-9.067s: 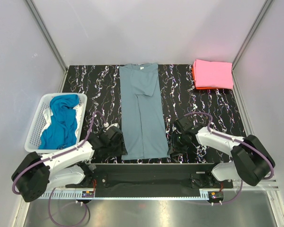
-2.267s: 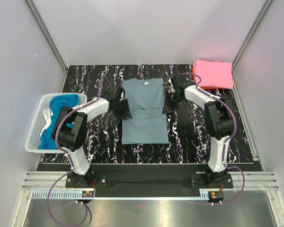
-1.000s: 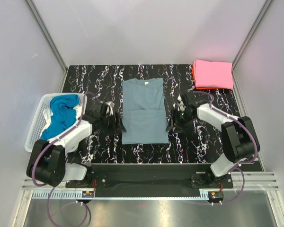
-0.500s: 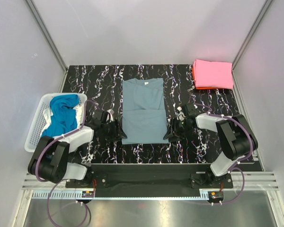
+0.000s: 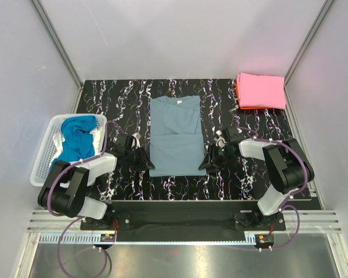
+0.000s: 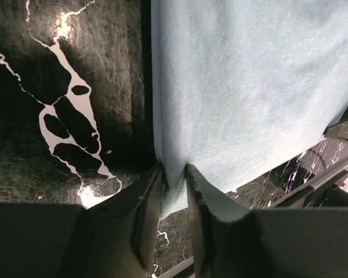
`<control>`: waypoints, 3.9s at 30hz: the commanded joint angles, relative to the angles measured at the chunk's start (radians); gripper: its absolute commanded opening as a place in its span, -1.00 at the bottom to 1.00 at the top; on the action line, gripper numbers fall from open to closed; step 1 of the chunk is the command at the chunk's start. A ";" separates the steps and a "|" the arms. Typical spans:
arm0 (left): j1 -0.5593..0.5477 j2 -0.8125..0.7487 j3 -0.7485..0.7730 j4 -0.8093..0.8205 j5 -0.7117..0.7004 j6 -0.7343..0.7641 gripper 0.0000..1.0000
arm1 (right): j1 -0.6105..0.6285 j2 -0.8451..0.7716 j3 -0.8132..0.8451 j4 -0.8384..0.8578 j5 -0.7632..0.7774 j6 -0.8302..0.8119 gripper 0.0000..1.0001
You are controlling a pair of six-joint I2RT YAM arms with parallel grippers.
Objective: Fold and stack the t-shirts
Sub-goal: Fold the tshirt
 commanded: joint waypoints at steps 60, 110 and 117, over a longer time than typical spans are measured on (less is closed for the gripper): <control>-0.128 -0.383 -0.056 -0.354 -0.097 -0.166 -1.00 | 0.101 -0.453 -0.153 -0.191 0.190 0.140 -1.00; 0.250 0.539 1.006 -0.218 0.211 -0.111 -1.00 | -0.087 0.466 1.221 -0.337 -0.015 -0.135 -1.00; 0.285 0.732 1.181 -0.096 0.225 -0.132 -0.40 | -0.092 0.682 1.459 -0.328 0.015 -0.161 -0.65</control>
